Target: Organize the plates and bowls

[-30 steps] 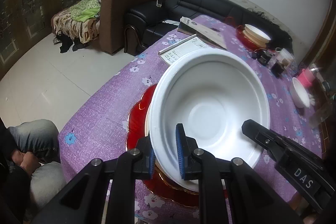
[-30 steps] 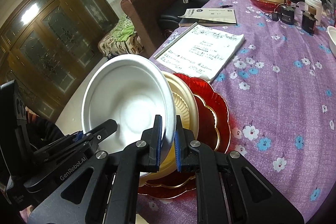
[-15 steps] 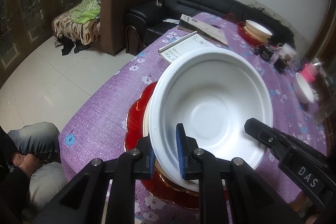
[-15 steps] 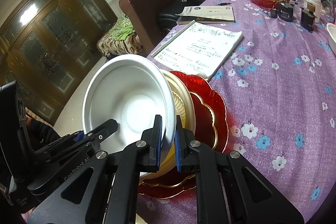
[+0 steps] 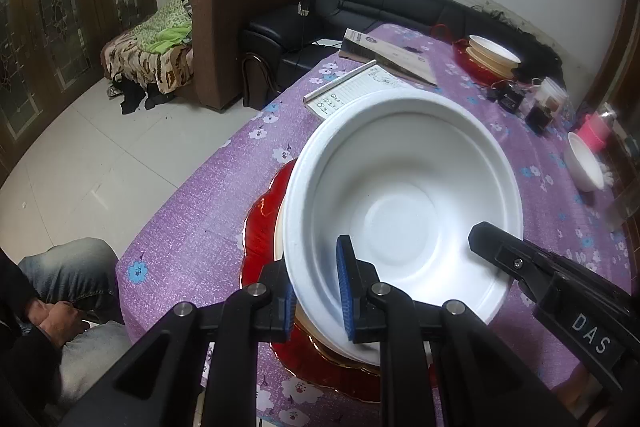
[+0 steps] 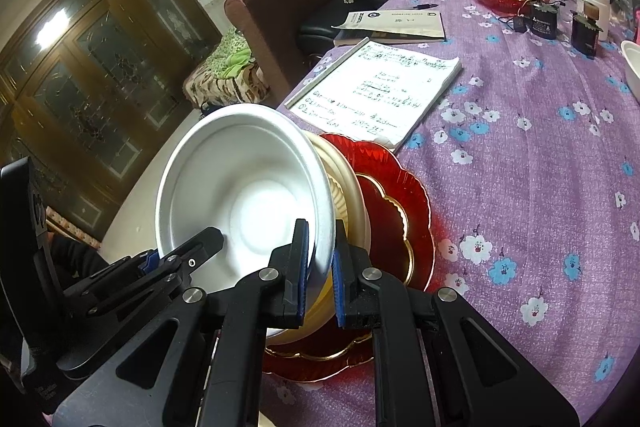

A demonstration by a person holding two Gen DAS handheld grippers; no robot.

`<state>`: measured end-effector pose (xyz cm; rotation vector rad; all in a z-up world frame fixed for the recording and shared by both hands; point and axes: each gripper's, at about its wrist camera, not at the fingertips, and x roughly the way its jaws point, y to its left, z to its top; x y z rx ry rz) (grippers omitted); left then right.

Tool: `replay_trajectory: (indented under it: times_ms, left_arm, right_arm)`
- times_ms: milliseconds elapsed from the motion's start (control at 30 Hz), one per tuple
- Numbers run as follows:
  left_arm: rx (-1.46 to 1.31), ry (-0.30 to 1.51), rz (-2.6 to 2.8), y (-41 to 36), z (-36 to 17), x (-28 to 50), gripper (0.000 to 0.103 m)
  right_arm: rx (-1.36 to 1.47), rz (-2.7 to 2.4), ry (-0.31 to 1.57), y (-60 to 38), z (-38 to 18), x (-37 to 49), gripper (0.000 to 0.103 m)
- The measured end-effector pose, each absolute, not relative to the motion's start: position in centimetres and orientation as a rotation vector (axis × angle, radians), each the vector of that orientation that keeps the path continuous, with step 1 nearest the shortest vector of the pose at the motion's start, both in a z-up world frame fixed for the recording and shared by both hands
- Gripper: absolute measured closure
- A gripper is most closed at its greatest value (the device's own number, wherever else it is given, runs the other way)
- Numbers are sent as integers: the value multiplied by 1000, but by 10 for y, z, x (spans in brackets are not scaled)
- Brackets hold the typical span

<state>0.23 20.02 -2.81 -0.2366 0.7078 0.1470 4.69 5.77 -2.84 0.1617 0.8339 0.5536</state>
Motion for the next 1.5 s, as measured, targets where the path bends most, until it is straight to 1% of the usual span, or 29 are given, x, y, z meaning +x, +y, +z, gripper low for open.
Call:
replay_trajectory:
  times_ms: [667,933,1167,1233,1400,1500]
  left_arm:
    - [-163,652,226,197,-20,-1,85]
    - [-162,642,238,196,-16,-4,85]
    - [-147,627,252,191,-10,-7,84]
    - [-145,621,250,189,-7,-8,82]
    - [-107,582,260,173,6,-8,60]
    - [-77,557,250,157,16,-6,57]
  right_arm:
    - [132,526,813,61,-28,46,93]
    - [187,517,752,41,-13,41,92]
    - [230,495,784,25,-20,51,92]
    - [238,488,788,19,-21,52,92]
    - [260,464,781,-2,-20,57,92]
    - [288,441,771,-21,-19,62,92]
